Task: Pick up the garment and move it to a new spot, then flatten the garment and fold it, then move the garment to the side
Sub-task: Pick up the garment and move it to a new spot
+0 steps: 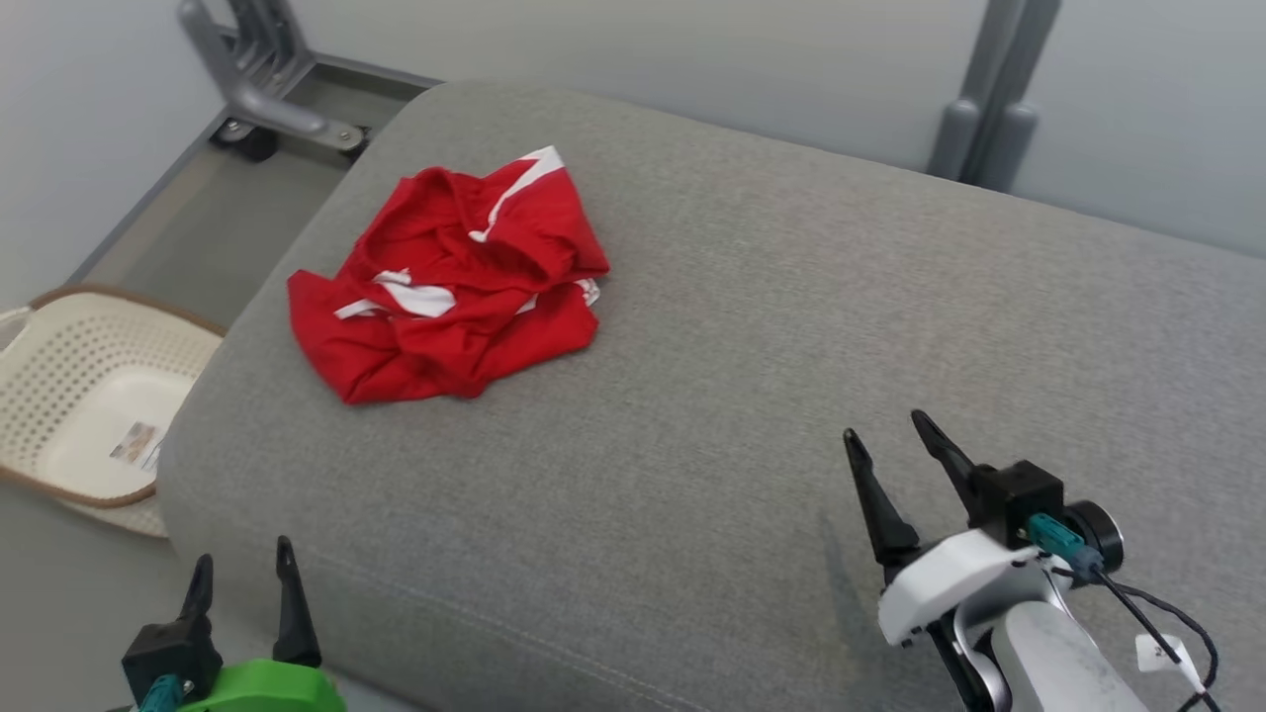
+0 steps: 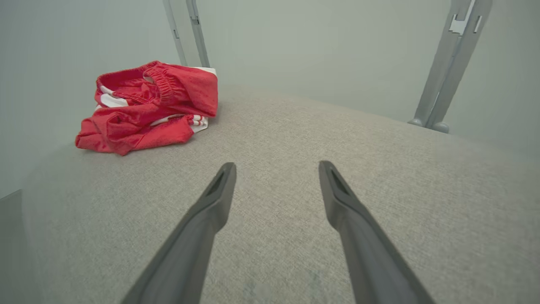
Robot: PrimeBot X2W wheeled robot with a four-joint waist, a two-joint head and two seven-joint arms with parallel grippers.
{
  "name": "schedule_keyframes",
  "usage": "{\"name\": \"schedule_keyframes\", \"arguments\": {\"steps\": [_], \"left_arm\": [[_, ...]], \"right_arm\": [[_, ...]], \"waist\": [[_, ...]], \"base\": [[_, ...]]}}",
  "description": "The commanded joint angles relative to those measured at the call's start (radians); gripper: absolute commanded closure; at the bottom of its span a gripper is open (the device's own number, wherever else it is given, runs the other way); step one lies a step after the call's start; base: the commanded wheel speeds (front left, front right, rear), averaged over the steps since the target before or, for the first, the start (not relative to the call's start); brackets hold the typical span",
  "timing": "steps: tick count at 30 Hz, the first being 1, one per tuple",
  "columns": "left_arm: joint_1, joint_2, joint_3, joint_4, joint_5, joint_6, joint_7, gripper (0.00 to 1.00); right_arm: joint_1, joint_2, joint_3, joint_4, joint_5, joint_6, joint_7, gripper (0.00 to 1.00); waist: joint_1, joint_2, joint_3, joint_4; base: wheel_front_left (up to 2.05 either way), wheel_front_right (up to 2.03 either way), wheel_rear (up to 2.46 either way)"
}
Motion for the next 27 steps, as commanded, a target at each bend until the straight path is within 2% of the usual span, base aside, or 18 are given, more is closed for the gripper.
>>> {"name": "schedule_keyframes", "arguments": {"steps": [1, 5, 12, 21, 27], "left_arm": [[0.017, 0.002, 0.010, -0.013, -0.009, 0.008, 0.001, 0.00], [0.063, 0.001, 0.024, -0.042, -0.049, 0.033, 0.001, 0.00], [0.033, 0.002, -0.008, -0.027, -0.045, 0.023, 0.001, 0.00], [-0.105, 0.004, -0.053, 0.039, 0.004, -0.038, 0.001, 0.00], [-0.291, 0.073, -0.033, 0.084, 0.041, -0.075, 0.001, 0.00]], "right_arm": [[-0.029, -0.007, 0.015, 0.009, 0.007, -0.001, -0.003, 0.00], [-0.087, -0.017, 0.080, 0.047, 0.027, -0.001, -0.003, 0.00], [-0.062, -0.035, 0.061, 0.054, 0.035, -0.001, -0.003, 0.00], [-0.013, -0.054, -0.011, 0.026, 0.003, -0.001, -0.003, 0.00], [-0.044, -0.079, -0.011, 0.012, -0.012, -0.001, -0.003, 0.00]], "waist": [[0.0000, 0.0000, 0.046, 0.117], [0.0000, 0.0000, 0.065, 0.125], [0.0000, 0.0000, 0.058, 0.118], [0.0000, 0.0000, 0.093, 0.095], [0.0000, 0.0000, 0.159, 0.019]], "base": [[0.00, 0.00, 0.00], [0.00, 0.00, 0.00], [0.00, 0.00, 0.00], [0.00, 0.00, 0.00], [0.00, 0.00, 0.00]]}}
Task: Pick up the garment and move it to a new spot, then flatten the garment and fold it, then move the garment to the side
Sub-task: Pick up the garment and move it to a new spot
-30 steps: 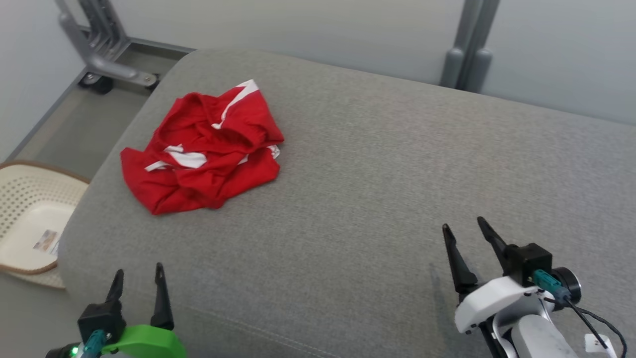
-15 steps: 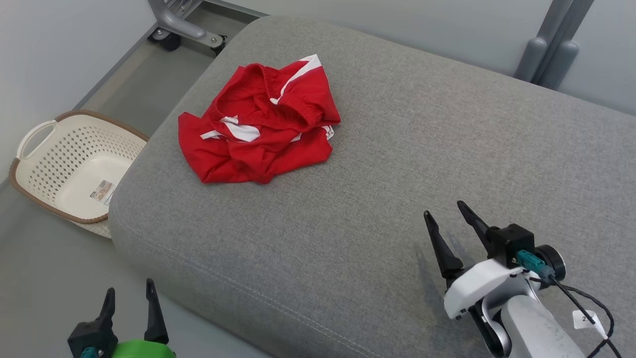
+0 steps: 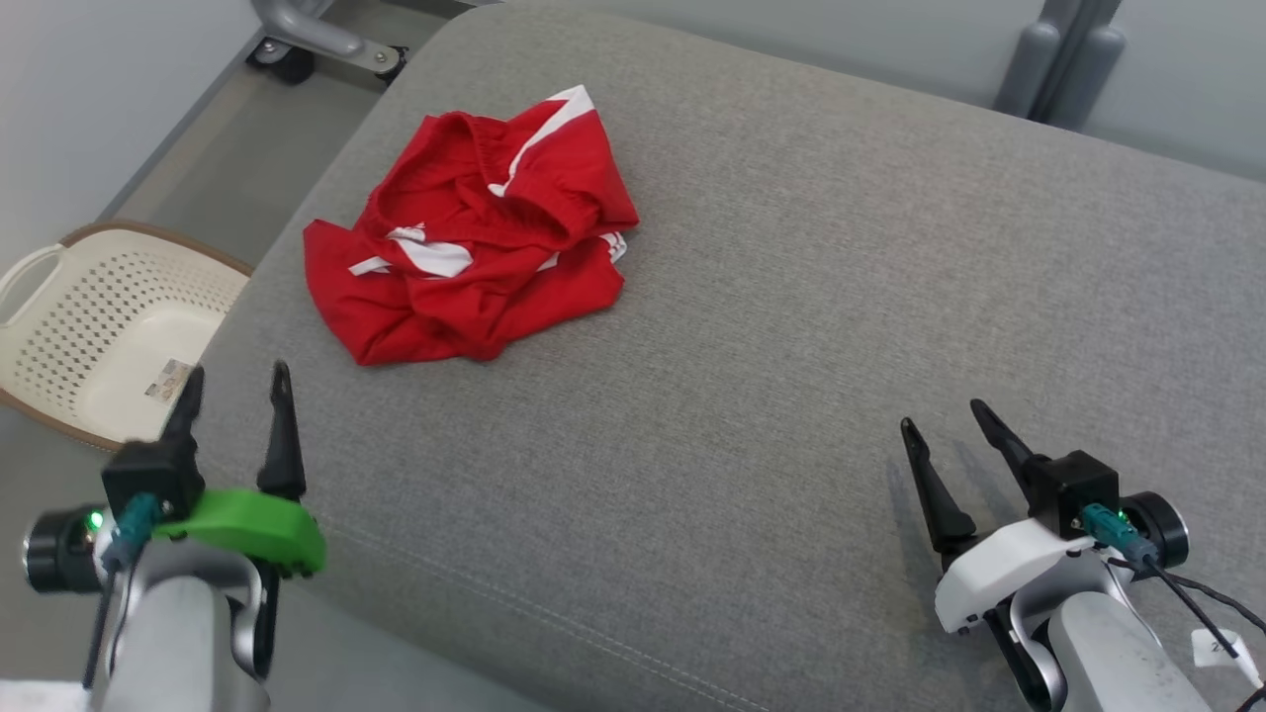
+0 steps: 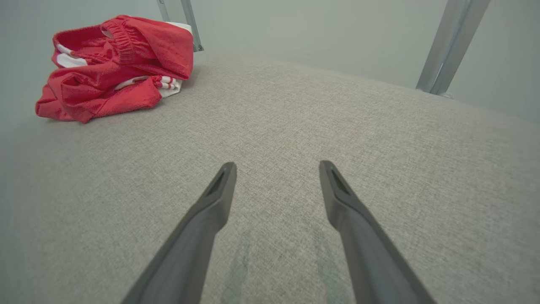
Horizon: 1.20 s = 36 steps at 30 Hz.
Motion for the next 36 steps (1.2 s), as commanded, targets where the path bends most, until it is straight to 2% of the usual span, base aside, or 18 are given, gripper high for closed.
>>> {"name": "schedule_keyframes", "arguments": {"steps": [1, 3, 9, 16, 20, 27, 28, 29, 30, 33, 36], "left_arm": [[-0.056, 0.019, 0.002, 0.012, 0.009, -0.008, 0.001, 0.00], [-0.089, 0.028, 0.002, 0.019, 0.001, -0.011, 0.001, 0.00], [-0.254, 0.124, -0.028, 0.145, -0.023, -0.024, 0.001, 0.00], [-0.390, 0.208, -0.151, 0.331, -0.137, -0.023, 0.001, 0.00], [-0.423, 0.224, -0.139, 0.404, -0.178, -0.023, 0.001, 0.00], [-0.454, 0.215, -0.081, 0.508, -0.187, 0.036, 0.001, 0.00], [-0.456, 0.216, -0.075, 0.510, -0.184, 0.044, 0.001, 0.06], [-0.454, 0.216, -0.071, 0.512, -0.180, 0.052, 0.001, 0.81], [-0.451, 0.216, -0.070, 0.518, -0.173, 0.058, 0.001, 1.00], [-0.456, 0.212, -0.066, 0.533, -0.162, 0.075, 0.001, 1.00], [-0.465, 0.215, -0.072, 0.493, -0.136, 0.086, 0.001, 1.00]], "right_arm": [[-0.016, -0.013, -0.003, -0.006, -0.006, -0.001, -0.003, 0.00], [-0.019, -0.018, -0.006, -0.007, -0.006, -0.001, -0.003, 0.00], [-0.043, -0.039, -0.013, -0.023, -0.014, -0.001, -0.003, 0.00], [-0.073, -0.067, -0.013, -0.054, -0.026, -0.001, -0.003, 0.00], [-0.088, -0.084, -0.019, -0.064, -0.028, -0.001, -0.003, 0.00], [-0.094, -0.088, -0.022, -0.070, -0.025, -0.001, -0.003, 0.00], [-0.092, -0.087, -0.025, -0.070, -0.024, -0.001, -0.003, 0.00], [-0.088, -0.086, -0.026, -0.068, -0.022, -0.001, -0.003, 0.00], [-0.084, -0.084, -0.027, -0.066, -0.021, -0.001, -0.003, 0.00], [-0.072, -0.077, -0.033, -0.062, -0.017, -0.001, -0.003, 0.00], [-0.065, -0.066, -0.037, -0.061, -0.017, -0.001, -0.003, 0.00]], "waist": [[0.0000, 0.0000, 0.056, -0.062], [0.0000, 0.0000, 0.065, -0.073], [0.0000, 0.0000, 0.120, -0.150], [0.0000, 0.0000, 0.192, -0.226], [0.0000, 0.0000, 0.218, -0.259], [0.0000, 0.0000, 0.221, -0.299], [0.0000, 0.0000, 0.219, -0.301], [0.0000, 0.0000, 0.215, -0.303], [0.0000, 0.0000, 0.211, -0.305], [0.0000, 0.0000, 0.198, -0.306], [0.0000, 0.0000, 0.183, -0.305]], "base": [[0.00, 0.00, 0.00], [0.00, 0.00, 0.00], [0.00, 0.00, 0.00], [0.00, 0.00, 0.00], [0.00, 0.00, 0.00], [0.00, 0.00, 0.00], [0.00, 0.00, 0.00], [0.00, 0.00, 0.00], [0.00, 0.00, 0.00], [0.00, 0.00, 0.00], [0.00, 0.00, 0.00]]}}
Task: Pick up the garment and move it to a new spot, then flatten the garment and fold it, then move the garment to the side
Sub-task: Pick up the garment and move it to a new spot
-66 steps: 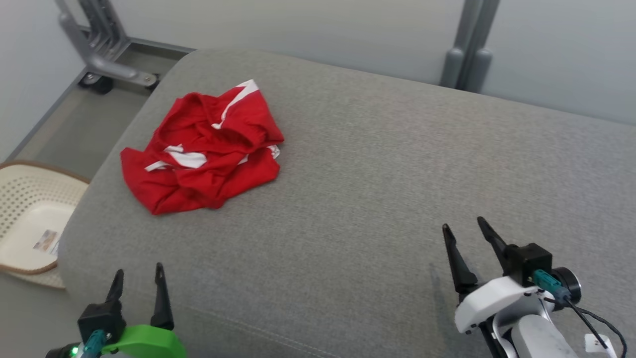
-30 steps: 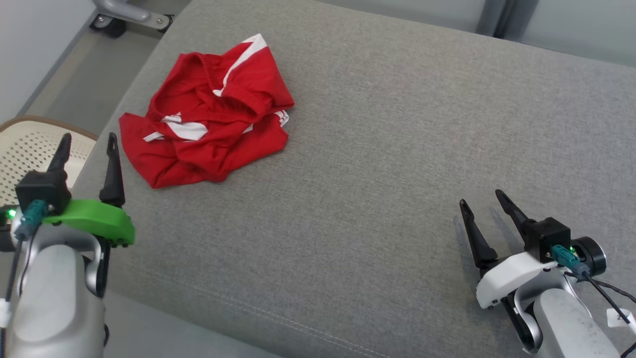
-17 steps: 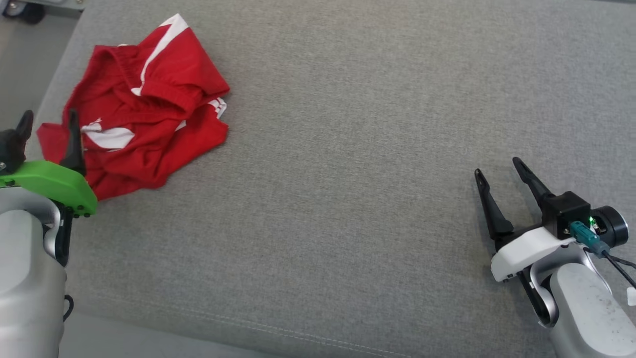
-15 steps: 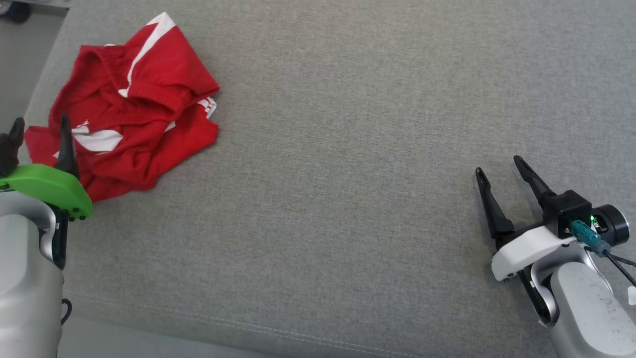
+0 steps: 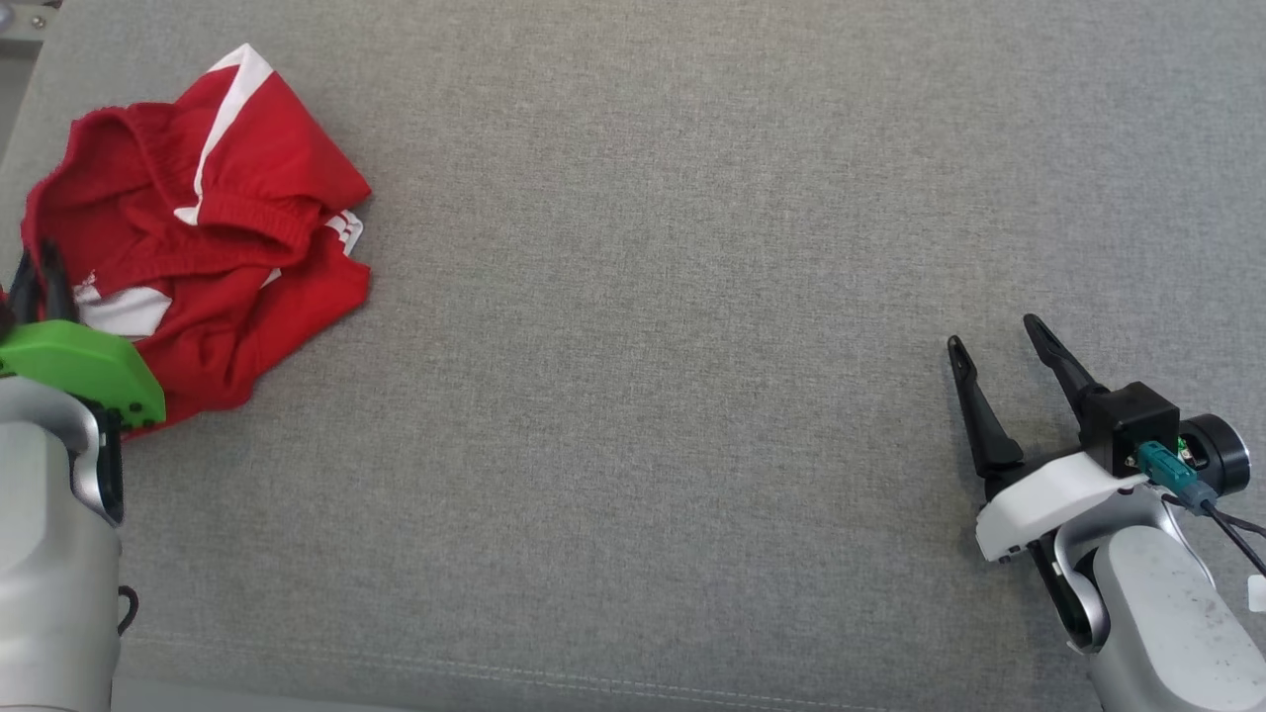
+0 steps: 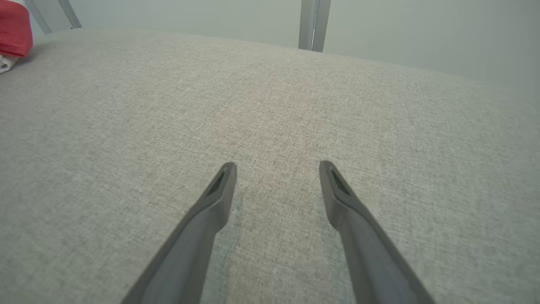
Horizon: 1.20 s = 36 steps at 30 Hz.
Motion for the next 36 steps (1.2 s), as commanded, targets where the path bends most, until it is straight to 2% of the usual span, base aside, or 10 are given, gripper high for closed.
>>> {"name": "schedule_keyframes", "arguments": {"steps": [1, 6, 13, 16, 21, 27, 33, 34, 35, 36], "left_arm": [[-0.021, 0.005, -0.004, -0.054, 0.025, 0.001, 0.000, 1.00], [-0.022, -0.034, -0.020, -0.232, 0.068, -0.033, 0.001, 1.00], [0.021, -0.153, -0.095, -0.435, 0.096, -0.090, 0.001, 1.00], [0.037, -0.214, -0.171, -0.474, 0.091, -0.101, 0.001, 1.00], [0.042, -0.267, -0.275, -0.440, 0.059, -0.106, 0.001, 1.00], [0.015, -0.278, -0.405, -0.425, -0.015, -0.107, 0.001, 1.00], [0.003, -0.275, -0.546, -0.450, -0.118, -0.098, 0.000, 1.00], [-0.004, -0.276, -0.576, -0.458, -0.136, -0.089, 0.001, 0.96], [-0.005, -0.275, -0.584, -0.464, -0.148, -0.084, 0.000, 0.69], [-0.006, -0.275, -0.593, -0.469, -0.150, -0.078, 0.000, 0.31]], "right_arm": [[0.010, 0.007, -0.004, 0.000, 0.006, -0.001, -0.003, 0.00], [0.021, 0.033, -0.008, 0.010, 0.016, -0.001, -0.003, 0.00], [0.032, 0.089, -0.001, 0.018, 0.031, -0.001, -0.003, 0.00], [0.033, 0.109, 0.002, 0.018, 0.040, -0.001, -0.003, 0.00], [0.029, 0.136, 0.003, 0.011, 0.042, -0.001, -0.003, 0.00], [0.042, 0.155, -0.015, 0.007, 0.051, -0.001, -0.003, 0.00], [0.047, 0.168, -0.013, 0.002, 0.059, -0.001, -0.003, 0.00], [0.047, 0.169, -0.009, 0.000, 0.063, -0.001, -0.003, 0.00], [0.046, 0.168, -0.009, -0.001, 0.065, -0.001, -0.003, 0.00], [0.047, 0.169, -0.008, -0.002, 0.068, -0.001, -0.003, 0.00]], "waist": [[-0.0001, 0.0000, -0.016, 0.000], [-0.0001, 0.0000, -0.061, -0.006], [-0.0001, 0.0000, -0.116, -0.076], [-0.0001, 0.0000, -0.123, -0.141], [-0.0001, 0.0000, -0.107, -0.291], [-0.0001, 0.0000, -0.087, -0.468], [-0.0001, 0.0000, -0.081, -0.579], [-0.0001, 0.0000, -0.079, -0.597], [-0.0001, 0.0000, -0.079, -0.602], [-0.0001, 0.0000, -0.078, -0.604]], "base": [[0.00, 0.00, 0.00], [0.00, 0.00, 0.00], [0.00, 0.00, 0.00], [0.00, 0.00, 0.00], [0.00, 0.00, 0.00], [0.00, 0.00, 0.00], [0.00, 0.00, 0.00], [0.00, 0.00, 0.00], [0.00, 0.00, 0.00], [0.00, 0.00, 0.00]]}}
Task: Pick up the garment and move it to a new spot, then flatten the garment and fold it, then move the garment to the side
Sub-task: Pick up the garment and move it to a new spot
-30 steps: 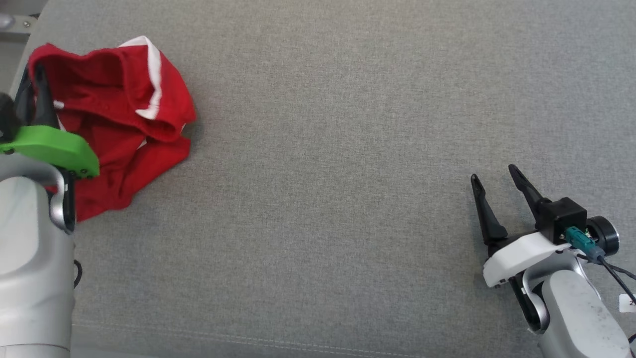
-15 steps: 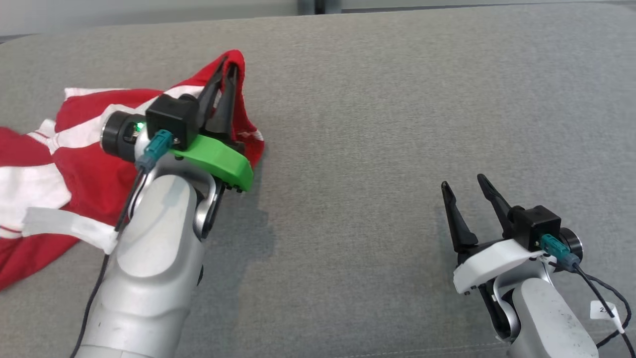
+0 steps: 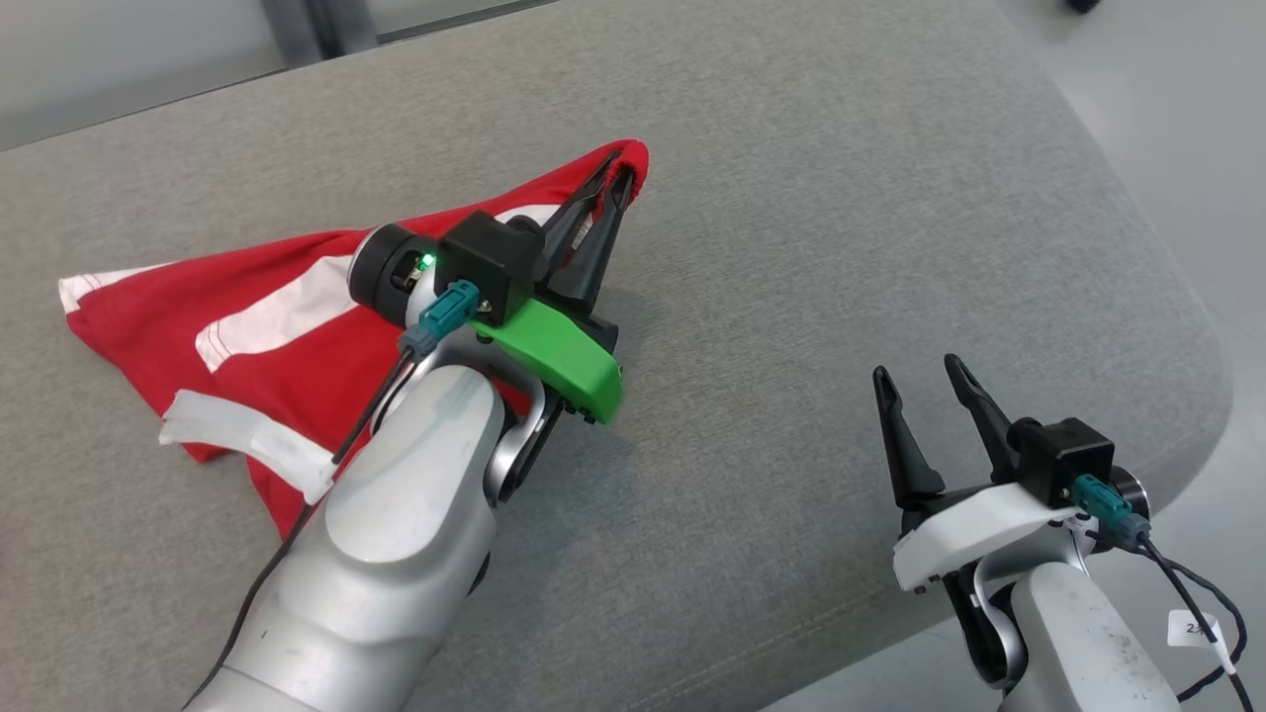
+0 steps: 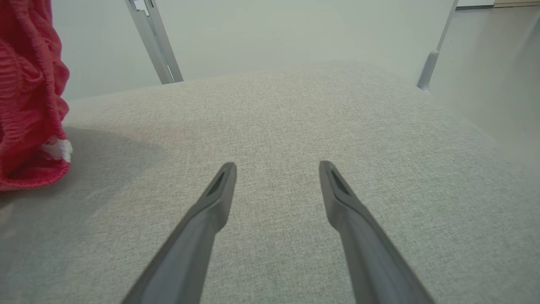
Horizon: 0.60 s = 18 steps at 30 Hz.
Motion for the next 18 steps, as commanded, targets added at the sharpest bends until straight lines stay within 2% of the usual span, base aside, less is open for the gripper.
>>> {"name": "schedule_keyframes", "arguments": {"steps": [1, 5, 9, 13, 18], "left_arm": [[-0.010, 0.006, -0.006, -0.004, -0.010, 0.009, 0.001, 0.00], [0.024, 0.007, -0.018, 0.051, -0.020, 0.022, 0.001, 0.00], [0.055, 0.006, -0.011, 0.117, -0.010, 0.033, 0.001, 0.00], [0.111, 0.006, 0.034, 0.146, -0.001, 0.038, 0.001, 0.00], [0.190, 0.011, 0.125, 0.123, 0.036, 0.069, 0.001, 0.00]], "right_arm": [[0.006, 0.001, 0.000, -0.003, 0.006, -0.001, -0.003, 0.00], [0.002, 0.002, -0.008, 0.001, 0.017, -0.001, -0.003, 0.00], [0.009, 0.001, -0.020, 0.000, 0.014, -0.001, -0.003, 0.00], [0.018, 0.002, -0.035, -0.004, 0.005, -0.001, -0.003, 0.00], [0.024, 0.001, -0.033, 0.000, 0.001, -0.001, -0.003, 0.00]], "waist": [[0.0000, -0.0001, 0.019, -0.092], [0.0000, -0.0001, 0.016, -0.066], [0.0000, -0.0001, -0.003, -0.006], [0.0000, -0.0001, -0.036, 0.067], [0.0000, -0.0001, -0.072, 0.135]], "base": [[0.00, 0.00, 0.00], [0.00, 0.00, 0.00], [0.00, 0.00, 0.00], [0.00, 0.00, 0.00], [0.00, 0.00, 0.00]]}}
